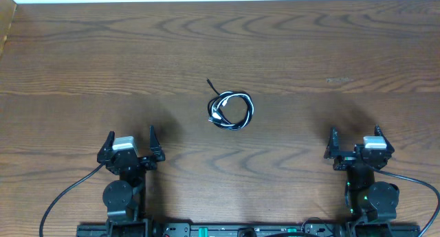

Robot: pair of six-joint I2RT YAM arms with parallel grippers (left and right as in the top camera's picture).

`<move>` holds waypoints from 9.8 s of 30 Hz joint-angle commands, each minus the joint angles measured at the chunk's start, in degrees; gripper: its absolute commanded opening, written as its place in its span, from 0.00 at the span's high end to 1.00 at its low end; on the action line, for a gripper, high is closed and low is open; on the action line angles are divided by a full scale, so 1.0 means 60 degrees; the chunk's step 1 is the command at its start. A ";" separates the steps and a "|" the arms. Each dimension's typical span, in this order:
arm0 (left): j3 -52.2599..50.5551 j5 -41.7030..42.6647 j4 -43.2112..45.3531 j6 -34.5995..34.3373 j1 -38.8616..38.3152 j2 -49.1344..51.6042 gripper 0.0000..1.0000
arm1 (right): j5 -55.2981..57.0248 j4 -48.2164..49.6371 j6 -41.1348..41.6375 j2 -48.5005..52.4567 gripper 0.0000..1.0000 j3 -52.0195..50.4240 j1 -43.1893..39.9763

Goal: Untangle cables

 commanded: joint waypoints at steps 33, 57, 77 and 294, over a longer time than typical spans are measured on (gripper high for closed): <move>-0.0164 -0.0095 -0.0160 0.0095 0.0029 -0.0044 0.01 | -0.0390 -0.0004 0.0120 -0.0062 0.01 -0.0022 0.0055; 0.0503 0.0058 -0.0135 0.0091 0.0029 0.0361 0.01 | -0.1300 0.0026 0.0809 0.0011 0.01 0.0474 0.0055; 0.8072 0.3956 -0.3734 0.0098 -0.0189 0.8233 0.01 | -0.4364 -0.1155 0.1654 0.5493 0.01 0.5067 0.0055; 1.5293 1.0582 -0.6054 -0.5238 -0.2269 1.6866 0.92 | -0.7388 -0.3901 0.3158 1.4743 0.64 1.1103 0.3544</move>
